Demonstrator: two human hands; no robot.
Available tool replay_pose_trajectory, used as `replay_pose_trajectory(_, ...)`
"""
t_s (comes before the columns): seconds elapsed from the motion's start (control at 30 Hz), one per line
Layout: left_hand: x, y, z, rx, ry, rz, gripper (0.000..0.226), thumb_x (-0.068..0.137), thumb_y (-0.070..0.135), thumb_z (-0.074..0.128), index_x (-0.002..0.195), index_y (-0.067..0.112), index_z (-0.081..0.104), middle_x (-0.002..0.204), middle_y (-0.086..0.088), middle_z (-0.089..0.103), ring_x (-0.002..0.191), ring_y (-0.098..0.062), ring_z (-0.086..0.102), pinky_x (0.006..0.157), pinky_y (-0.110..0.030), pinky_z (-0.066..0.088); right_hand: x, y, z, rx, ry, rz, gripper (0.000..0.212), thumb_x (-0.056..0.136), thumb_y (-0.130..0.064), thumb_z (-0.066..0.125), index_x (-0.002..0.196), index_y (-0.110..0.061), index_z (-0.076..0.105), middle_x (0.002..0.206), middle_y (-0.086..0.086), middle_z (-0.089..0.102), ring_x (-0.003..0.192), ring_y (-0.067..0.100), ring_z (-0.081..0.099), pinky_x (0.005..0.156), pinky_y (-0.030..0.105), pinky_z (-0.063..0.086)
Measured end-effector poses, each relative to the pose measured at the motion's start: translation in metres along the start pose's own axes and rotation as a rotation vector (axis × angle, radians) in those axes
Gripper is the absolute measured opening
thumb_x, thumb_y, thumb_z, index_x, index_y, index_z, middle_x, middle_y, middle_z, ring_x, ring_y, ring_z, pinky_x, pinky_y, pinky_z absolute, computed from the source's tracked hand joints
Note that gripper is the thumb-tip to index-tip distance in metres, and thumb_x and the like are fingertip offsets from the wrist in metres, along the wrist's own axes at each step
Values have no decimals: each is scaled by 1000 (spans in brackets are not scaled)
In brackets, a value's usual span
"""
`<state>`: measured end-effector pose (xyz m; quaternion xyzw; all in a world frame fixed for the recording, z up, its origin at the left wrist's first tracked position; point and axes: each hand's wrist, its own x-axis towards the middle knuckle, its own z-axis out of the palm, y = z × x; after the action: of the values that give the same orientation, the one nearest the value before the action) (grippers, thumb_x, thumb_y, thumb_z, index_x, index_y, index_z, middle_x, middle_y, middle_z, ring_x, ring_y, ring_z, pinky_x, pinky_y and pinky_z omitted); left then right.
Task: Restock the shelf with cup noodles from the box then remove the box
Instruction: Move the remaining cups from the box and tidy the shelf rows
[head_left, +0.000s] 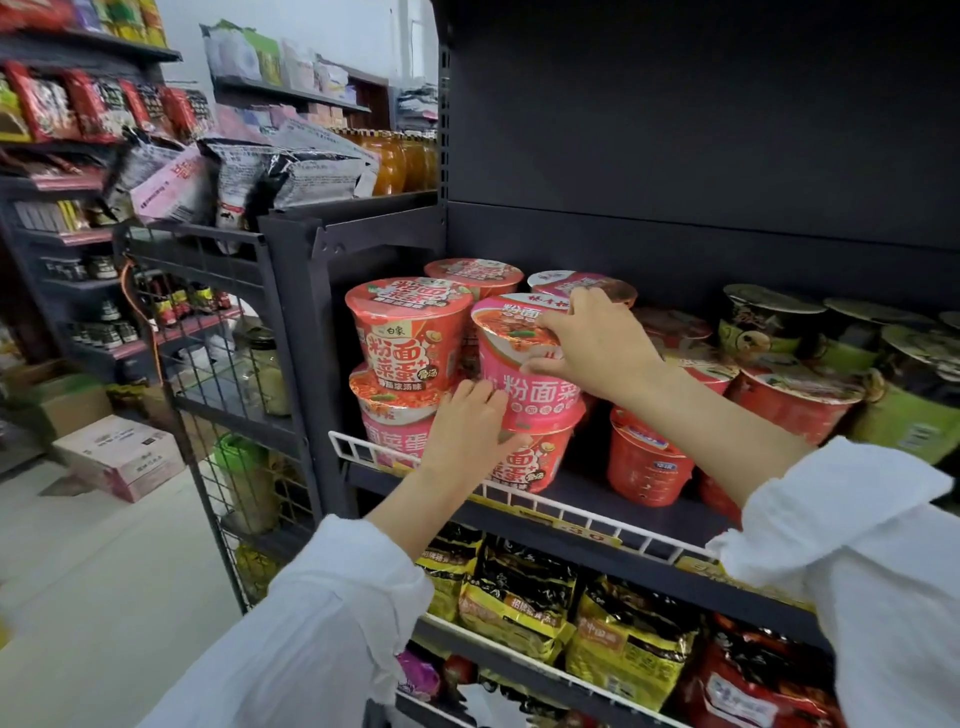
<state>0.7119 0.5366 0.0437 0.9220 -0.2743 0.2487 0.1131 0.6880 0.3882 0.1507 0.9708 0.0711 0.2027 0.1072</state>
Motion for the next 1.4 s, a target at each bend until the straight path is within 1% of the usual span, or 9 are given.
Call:
replay_pose_trajectory(0.1,-3,-20,-7,-151,-87,47,29,90,35,59,109,13,57,113,1,54,104,-16,50,92,-27,41,1,6,-6,91,-67,-17,61,85,-57,55,133,-21,51,121,13,46,118,26,40,90,37,41)
replay_pose_trajectory(0.23,-4,-21,-4,-211,-66,-43,21,91,23,59,107,9,62,113,-2,58,107,-21,53,88,-29,41,3,7,-10,146,-83,14,60,82,-58,57,128,-19,56,118,12,46,117,25,41,85,34,42)
replay_pose_trajectory(0.43,-7,-14,2,-198,23,-78,22,87,23,64,102,8,62,108,-2,59,101,-20,52,83,-26,38,8,-17,-1,75,62,66,58,83,-62,53,112,-13,64,112,12,50,112,25,45,85,33,44)
replay_pose_trajectory(0.6,-6,-10,2,-177,27,-88,19,86,29,64,99,15,63,106,3,57,101,-17,52,87,-31,39,11,-23,0,45,69,49,58,84,-62,51,111,-12,64,116,12,49,114,24,44,89,35,43)
replay_pose_trajectory(0.77,-3,-11,0,-119,23,-67,18,87,34,62,100,21,63,105,8,56,103,-13,53,93,-34,31,5,-12,1,180,-105,7,60,87,-48,58,135,-14,45,133,13,44,125,27,40,98,38,41)
replay_pose_trajectory(1.0,-5,-4,-3,-76,15,-76,21,89,36,59,104,23,62,109,8,56,105,-13,51,94,-35,29,4,-15,1,106,-19,34,61,85,-50,60,134,-16,46,128,11,48,121,26,43,96,37,42)
replay_pose_trajectory(1.23,-4,3,-10,-15,-66,-72,27,90,39,53,112,24,57,115,5,53,108,-16,51,98,-40,31,0,-20,14,88,28,53,63,87,-52,56,136,-15,41,129,10,47,123,26,41,102,40,35)
replay_pose_trajectory(1.3,-6,6,-12,-26,-70,-82,30,90,42,50,112,23,57,117,4,52,109,-16,50,99,-41,31,-5,-18,16,205,-1,43,73,86,-52,57,144,-15,31,141,10,40,132,26,35,108,38,31)
replay_pose_trajectory(1.4,-7,18,-12,-97,0,31,27,90,37,51,104,17,62,113,0,54,109,-20,50,97,-40,38,-20,-8,12,510,-28,30,80,89,-50,54,151,-18,15,158,4,15,146,22,11,117,37,16)
